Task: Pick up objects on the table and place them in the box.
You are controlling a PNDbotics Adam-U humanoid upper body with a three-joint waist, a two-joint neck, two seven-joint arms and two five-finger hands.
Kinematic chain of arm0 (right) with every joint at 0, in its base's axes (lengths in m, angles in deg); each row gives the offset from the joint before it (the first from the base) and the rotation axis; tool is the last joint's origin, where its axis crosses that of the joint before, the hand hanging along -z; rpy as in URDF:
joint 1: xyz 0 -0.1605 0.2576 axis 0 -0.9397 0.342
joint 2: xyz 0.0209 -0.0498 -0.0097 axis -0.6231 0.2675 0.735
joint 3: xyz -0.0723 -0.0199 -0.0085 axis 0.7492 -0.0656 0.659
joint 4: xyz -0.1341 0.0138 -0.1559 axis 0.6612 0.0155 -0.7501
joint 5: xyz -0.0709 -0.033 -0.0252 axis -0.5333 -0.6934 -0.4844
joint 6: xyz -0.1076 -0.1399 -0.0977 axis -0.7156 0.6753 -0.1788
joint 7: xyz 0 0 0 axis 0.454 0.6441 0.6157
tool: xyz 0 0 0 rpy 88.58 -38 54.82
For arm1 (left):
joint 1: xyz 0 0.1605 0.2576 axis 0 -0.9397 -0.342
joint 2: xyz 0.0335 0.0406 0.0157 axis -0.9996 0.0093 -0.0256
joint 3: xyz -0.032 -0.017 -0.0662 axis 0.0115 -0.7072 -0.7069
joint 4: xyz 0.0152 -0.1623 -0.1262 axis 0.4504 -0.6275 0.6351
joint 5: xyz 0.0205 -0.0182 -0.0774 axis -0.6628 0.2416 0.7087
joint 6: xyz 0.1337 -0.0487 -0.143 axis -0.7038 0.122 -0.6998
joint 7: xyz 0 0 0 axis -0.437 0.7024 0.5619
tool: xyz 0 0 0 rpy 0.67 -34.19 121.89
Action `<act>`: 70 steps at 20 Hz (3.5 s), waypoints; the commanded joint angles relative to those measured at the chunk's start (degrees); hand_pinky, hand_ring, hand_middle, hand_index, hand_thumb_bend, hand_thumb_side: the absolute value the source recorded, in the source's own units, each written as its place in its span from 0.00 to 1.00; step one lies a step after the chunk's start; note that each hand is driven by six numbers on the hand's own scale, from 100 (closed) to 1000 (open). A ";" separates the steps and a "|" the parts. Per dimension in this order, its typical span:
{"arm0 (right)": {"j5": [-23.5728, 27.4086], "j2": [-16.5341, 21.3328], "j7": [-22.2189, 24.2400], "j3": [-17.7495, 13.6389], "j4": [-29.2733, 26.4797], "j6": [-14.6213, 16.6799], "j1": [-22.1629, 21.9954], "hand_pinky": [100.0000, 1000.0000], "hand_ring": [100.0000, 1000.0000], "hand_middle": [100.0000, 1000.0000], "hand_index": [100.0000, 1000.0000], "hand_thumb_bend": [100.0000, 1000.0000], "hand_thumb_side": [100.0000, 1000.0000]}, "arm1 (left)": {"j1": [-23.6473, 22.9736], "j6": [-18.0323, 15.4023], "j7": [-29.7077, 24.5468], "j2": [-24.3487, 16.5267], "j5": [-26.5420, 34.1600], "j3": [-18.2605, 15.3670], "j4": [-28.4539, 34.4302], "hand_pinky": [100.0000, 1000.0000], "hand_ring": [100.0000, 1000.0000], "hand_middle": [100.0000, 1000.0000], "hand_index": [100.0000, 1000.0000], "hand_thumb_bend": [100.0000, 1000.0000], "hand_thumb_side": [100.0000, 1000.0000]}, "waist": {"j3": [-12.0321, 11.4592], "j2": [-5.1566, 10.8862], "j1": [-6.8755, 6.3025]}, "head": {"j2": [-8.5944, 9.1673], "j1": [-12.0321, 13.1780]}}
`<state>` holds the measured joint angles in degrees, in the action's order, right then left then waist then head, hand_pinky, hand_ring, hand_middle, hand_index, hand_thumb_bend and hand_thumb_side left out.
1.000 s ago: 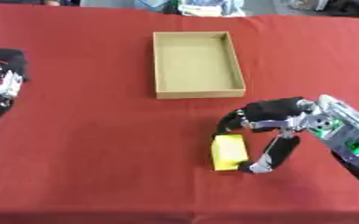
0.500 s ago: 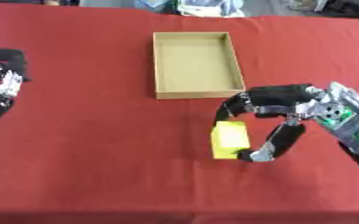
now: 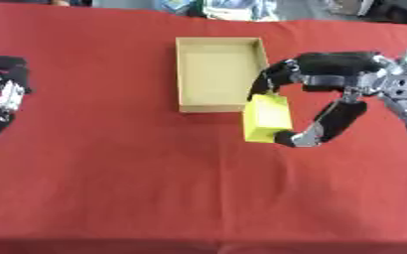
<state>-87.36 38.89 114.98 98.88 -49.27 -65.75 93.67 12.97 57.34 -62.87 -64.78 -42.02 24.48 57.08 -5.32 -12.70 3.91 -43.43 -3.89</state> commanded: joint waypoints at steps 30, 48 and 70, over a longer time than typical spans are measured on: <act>-32.66 -15.49 -18.03 -16.39 49.59 2.67 14.52 0.71 0.78 0.80 0.98 0.32 0.31 | 4.81 -0.44 -2.90 1.82 2.12 2.10 2.71 0.62 0.46 0.53 0.68 0.15 0.58 | -9.08 -2.22 -0.48 | 6.71 -8.63; -5.38 -3.32 -15.38 -12.65 20.50 1.88 7.08 0.64 0.77 0.78 0.98 0.30 0.35 | 2.18 -0.09 -1.25 0.72 1.27 0.44 1.81 0.62 0.46 0.53 0.68 0.15 0.58 | -1.90 0.43 -0.89 | 4.69 -3.15; 5.14 -2.02 -21.29 -17.25 -17.64 -2.52 -23.78 0.61 0.76 0.75 0.92 0.24 0.36 | 0.35 0.03 -0.67 1.08 0.17 -0.86 1.24 0.62 0.46 0.53 0.68 0.16 0.58 | 3.07 -0.98 -2.25 | -0.13 0.95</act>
<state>-81.43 36.31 93.91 82.39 -65.71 -68.61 69.55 13.00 57.48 -63.42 -62.74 -41.67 24.09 57.77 -2.31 -14.44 1.82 -43.13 -3.14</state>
